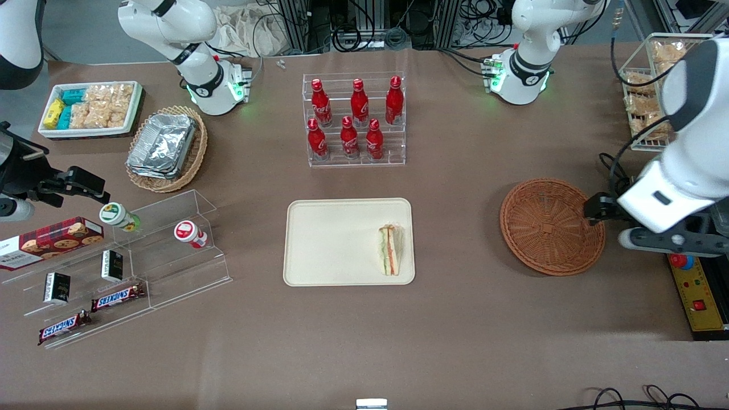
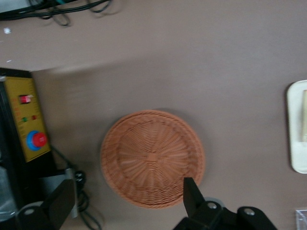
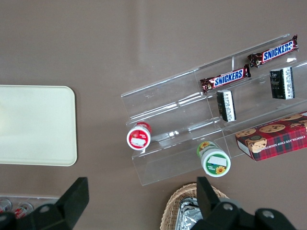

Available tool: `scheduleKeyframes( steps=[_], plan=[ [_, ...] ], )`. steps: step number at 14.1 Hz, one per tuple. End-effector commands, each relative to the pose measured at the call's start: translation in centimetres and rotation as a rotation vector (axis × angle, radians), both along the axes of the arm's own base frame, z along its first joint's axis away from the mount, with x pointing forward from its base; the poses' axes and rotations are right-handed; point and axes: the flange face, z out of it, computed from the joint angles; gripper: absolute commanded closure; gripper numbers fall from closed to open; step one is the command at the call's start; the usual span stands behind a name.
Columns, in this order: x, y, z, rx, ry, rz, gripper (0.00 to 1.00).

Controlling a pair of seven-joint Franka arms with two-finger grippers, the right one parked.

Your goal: Place sandwich from basket to tray

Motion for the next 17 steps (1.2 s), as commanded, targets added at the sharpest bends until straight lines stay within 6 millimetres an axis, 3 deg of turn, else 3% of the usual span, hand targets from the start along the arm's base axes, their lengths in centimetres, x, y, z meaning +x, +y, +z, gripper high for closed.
scheduleKeyframes(
  steps=[1,4,7,17],
  plan=[
    [-1.2,3.1,1.2,-0.007,0.006,0.042,0.00],
    [-1.2,3.3,1.5,-0.003,-0.001,0.050,0.00],
    [-1.5,4.8,1.9,-0.003,-0.002,0.069,0.00],
    [-1.4,6.0,1.1,-0.058,0.023,0.115,0.00]
  ],
)
